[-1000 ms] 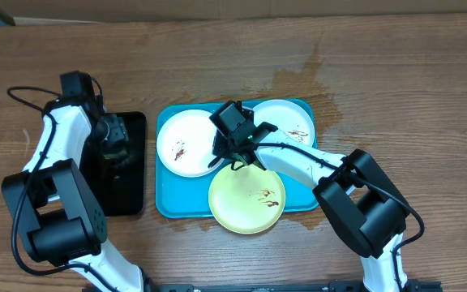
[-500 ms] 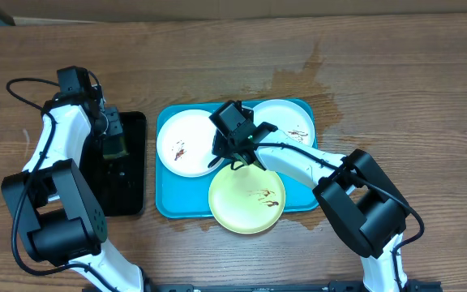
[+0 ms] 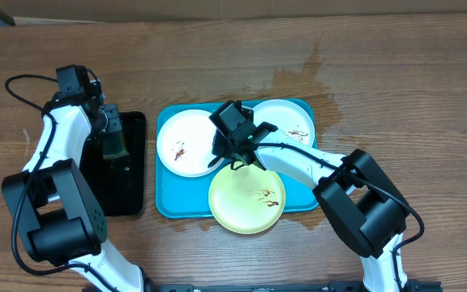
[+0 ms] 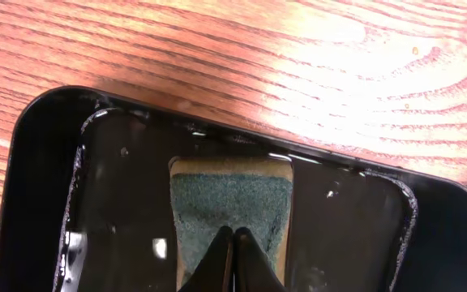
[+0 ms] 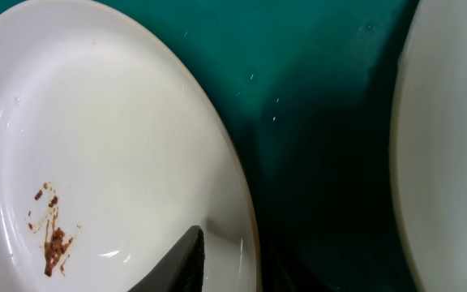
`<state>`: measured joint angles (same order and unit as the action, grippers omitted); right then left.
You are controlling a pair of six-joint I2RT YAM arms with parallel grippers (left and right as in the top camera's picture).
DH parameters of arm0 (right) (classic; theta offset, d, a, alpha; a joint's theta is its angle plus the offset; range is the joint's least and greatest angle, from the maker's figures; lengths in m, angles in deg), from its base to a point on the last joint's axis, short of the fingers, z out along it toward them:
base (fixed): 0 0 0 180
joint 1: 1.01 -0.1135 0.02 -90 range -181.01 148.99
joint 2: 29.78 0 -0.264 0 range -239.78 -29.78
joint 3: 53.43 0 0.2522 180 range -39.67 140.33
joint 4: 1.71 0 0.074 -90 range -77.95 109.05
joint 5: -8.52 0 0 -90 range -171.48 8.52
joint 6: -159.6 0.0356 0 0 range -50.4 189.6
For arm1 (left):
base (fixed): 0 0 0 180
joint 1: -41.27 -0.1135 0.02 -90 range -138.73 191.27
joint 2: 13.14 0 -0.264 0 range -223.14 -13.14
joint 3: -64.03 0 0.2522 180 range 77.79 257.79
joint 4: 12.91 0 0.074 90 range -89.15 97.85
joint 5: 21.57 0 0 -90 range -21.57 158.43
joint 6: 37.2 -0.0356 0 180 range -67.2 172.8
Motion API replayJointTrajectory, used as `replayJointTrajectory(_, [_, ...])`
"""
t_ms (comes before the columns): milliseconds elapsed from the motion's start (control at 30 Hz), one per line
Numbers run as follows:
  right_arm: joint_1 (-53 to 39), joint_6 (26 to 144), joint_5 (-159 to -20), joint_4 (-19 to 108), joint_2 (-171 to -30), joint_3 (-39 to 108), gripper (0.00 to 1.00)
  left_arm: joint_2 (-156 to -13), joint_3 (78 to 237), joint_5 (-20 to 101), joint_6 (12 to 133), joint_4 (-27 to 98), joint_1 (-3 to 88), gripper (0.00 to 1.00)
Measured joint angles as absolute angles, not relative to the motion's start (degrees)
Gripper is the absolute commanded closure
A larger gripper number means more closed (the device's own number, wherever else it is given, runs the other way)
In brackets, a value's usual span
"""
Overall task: Clean dirty plates on tray and stack at the side
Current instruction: 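Grasp the green-and-yellow sponge in the black tray with the left gripper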
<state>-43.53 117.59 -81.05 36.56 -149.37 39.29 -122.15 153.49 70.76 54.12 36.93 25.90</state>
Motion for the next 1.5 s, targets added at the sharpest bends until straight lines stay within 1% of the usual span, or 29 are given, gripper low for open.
replayJointTrajectory(100, [-43.53,117.59,-81.07,36.56,-149.37,39.29,0.75,-122.15,153.14,70.76,54.12,36.73,25.9,0.96])
replayJointTrajectory(133, [-43.53,117.61,-81.07,36.54,-149.37,39.29,0.75,-122.15,153.14,70.76,54.12,36.69,25.9,0.8])
replayJointTrajectory(167, [-43.53,117.59,-81.05,36.56,-149.37,39.29,0.75,-122.15,153.14,70.76,54.12,36.53,25.9,0.48])
replayJointTrajectory(200, [-43.53,117.61,-81.07,36.56,-149.34,39.29,0.75,-122.15,153.14,70.76,53.97,36.51,25.9,0.29])
replayJointTrajectory(233, [-43.53,117.61,-81.05,36.56,-149.37,39.29,0.75,-122.15,153.14,70.76,54.08,36.38,25.9,0.18])
replayJointTrajectory(267, [-43.53,117.59,-81.05,36.52,-149.37,39.29,0.75,-122.15,153.14,70.76,54.08,36.14,25.9,0.15])
replayJointTrajectory(567, [-43.53,117.59,-81.05,36.52,-149.34,39.29,0.75,-122.15,150.47,70.76,54.1,32.32,25.9,0.16])
replayJointTrajectory(600, [-43.53,117.59,-81.07,36.45,-149.37,39.29,0.75,-122.15,149.99,70.76,54.1,32.12,25.9,0.18])
replayJointTrajectory(667, [-43.53,117.57,-81.05,36.28,-149.37,39.29,0.75,-122.15,148.53,70.74,54.1,30.72,25.9,0.28])
replayJointTrajectory(733, [-43.53,117.59,-81.03,36.08,-149.37,39.29,0.75,-122.15,146.04,70.71,54.05,28.8,25.9,0.41])
replayJointTrajectory(767, [-43.53,117.59,-81.03,36.06,-149.37,39.29,0.75,-122.15,145.49,70.67,54.23,28.6,25.9,0.5])
replayJointTrajectory(867, [-43.53,117.57,-81.03,36.04,-149.37,39.29,0.75,-122.15,143.61,70.63,54.05,29.56,25.9,0.49])
replayJointTrajectory(967, [-43.53,117.59,-81.05,36.08,-149.37,39.29,0.74,-122.15,143.61,70.58,54.01,31.53,25.9,0.52])
replayJointTrajectory(1033, [-43.53,117.59,-81.05,36.04,-149.37,39.29,0.74,-122.12,143.7,70.56,53.49,33.15,25.9,0.49])
replayJointTrajectory(1133, [-43.53,117.59,-81.07,36.06,-149.37,39.29,0.74,-122.02,144.62,70.56,52.15,38.63,25.9,0.39])
replayJointTrajectory(1200, [-43.53,117.61,-81.05,36.04,-149.34,39.29,0.74,-122.02,145.32,70.58,51.28,43.4,25.9,0.27])
replayJointTrajectory(1300, [-43.53,117.59,-81.05,36.04,-149.34,39.29,0.74,-122.06,146.45,70.58,50.75,47.2,25.9,0.17])
replayJointTrajectory(1367, [-43.55,117.57,-81.05,36.06,-149.34,39.29,0.74,-122.06,147.52,70.58,50.71,47.35,25.9,0.15])
replayJointTrajectory(1500, [-43.53,117.61,-81.07,36.04,-149.37,39.29,0.74,-122.06,148.42,70.58,50.64,46.92,25.9,0.22])
